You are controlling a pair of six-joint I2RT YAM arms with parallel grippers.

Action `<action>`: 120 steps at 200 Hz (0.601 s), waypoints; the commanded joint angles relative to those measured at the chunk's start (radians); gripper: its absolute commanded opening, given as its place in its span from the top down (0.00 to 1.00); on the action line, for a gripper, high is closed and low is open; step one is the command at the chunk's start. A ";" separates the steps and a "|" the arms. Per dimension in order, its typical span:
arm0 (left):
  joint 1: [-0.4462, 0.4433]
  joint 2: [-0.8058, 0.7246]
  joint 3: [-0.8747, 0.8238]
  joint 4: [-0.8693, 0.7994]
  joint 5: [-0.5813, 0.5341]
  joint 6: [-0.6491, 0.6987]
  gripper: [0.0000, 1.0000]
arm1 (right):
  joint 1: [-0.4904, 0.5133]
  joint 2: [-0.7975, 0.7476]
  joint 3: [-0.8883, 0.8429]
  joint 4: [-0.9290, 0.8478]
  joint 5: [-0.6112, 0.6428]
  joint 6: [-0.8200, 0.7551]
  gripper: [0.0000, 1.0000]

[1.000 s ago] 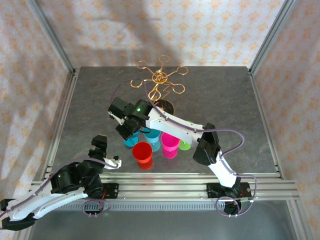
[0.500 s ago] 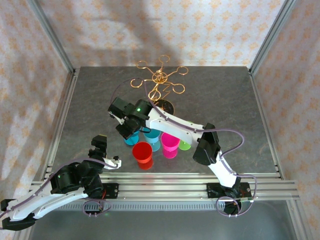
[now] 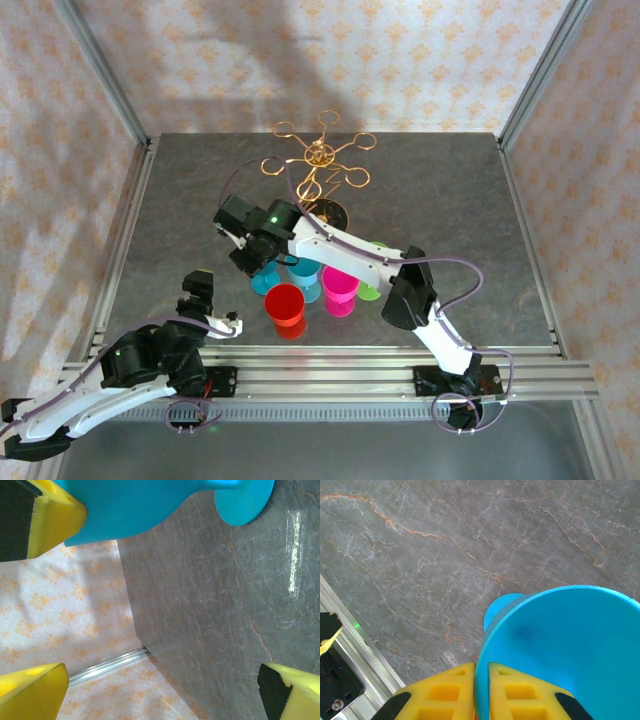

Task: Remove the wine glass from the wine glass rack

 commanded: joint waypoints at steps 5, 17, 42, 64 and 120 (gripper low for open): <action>-0.001 -0.015 -0.004 0.005 -0.016 0.009 0.01 | 0.006 0.020 0.048 -0.022 0.027 0.011 0.86; -0.001 -0.015 -0.004 0.006 -0.016 0.008 0.01 | 0.005 0.017 0.057 -0.023 0.026 0.011 0.82; -0.002 -0.015 -0.006 0.011 -0.016 0.011 0.01 | 0.004 0.002 0.073 -0.015 0.021 0.011 0.76; -0.001 -0.011 -0.002 0.013 -0.017 0.011 0.01 | 0.005 -0.009 0.101 -0.020 0.027 0.009 0.71; -0.001 0.023 0.047 0.087 -0.051 0.009 0.01 | 0.005 -0.153 0.129 -0.017 0.103 -0.005 0.68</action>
